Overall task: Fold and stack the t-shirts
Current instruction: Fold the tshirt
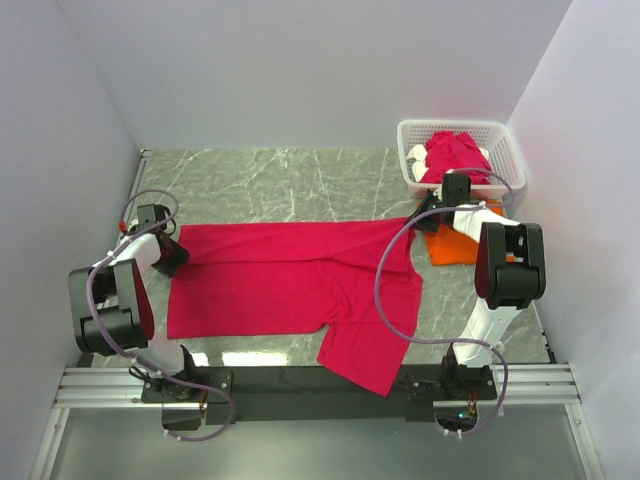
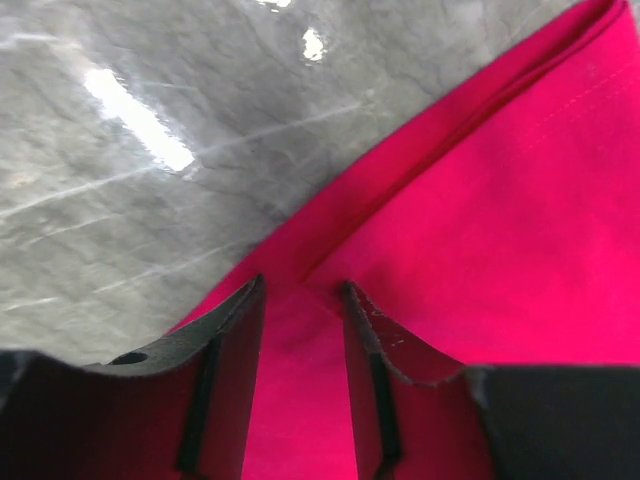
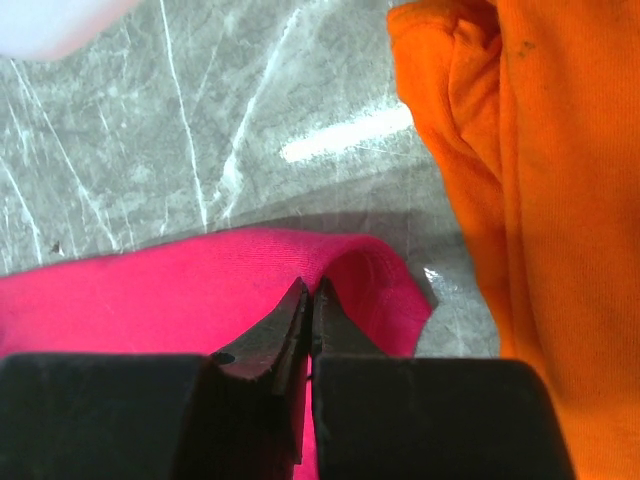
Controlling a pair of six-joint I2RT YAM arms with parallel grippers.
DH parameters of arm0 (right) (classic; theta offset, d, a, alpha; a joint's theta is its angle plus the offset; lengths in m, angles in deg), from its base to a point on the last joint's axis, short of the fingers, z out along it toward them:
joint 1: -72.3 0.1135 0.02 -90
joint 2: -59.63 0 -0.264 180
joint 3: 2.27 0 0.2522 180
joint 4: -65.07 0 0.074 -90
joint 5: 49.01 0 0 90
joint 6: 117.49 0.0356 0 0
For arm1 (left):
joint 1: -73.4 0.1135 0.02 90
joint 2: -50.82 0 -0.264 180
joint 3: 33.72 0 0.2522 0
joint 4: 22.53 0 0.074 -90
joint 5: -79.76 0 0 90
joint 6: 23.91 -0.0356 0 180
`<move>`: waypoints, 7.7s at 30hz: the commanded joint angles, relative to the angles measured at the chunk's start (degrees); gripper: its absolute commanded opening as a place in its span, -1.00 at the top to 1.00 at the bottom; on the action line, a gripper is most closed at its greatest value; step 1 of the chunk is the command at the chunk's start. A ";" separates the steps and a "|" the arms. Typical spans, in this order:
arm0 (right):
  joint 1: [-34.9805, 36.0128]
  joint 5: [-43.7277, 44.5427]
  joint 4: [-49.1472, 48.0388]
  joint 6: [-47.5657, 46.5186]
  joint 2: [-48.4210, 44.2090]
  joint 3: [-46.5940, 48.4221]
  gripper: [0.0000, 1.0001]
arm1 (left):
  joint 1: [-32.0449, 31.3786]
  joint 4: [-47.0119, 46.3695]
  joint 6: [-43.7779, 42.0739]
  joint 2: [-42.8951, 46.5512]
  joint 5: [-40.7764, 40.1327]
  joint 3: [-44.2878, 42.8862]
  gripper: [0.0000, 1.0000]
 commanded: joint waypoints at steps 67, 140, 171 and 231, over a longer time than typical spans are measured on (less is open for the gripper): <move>28.87 22.08 18.53 -8.73 -22.06 -11.33 0.55 | -19.89 -3.37 -12.12 27.82 -5.54 6.87 -0.83; 41.09 38.78 15.37 -17.96 -3.06 1.25 0.22 | -19.89 -3.20 -13.35 25.62 -6.68 5.38 -0.77; 41.00 30.09 29.16 -21.22 -12.72 2.39 1.00 | -19.89 -2.85 -13.35 25.10 -7.12 5.29 -0.77; -1.10 10.75 2.10 3.48 2.56 8.80 0.99 | -3.19 -3.91 -1.22 -17.09 1.76 -17.64 -0.07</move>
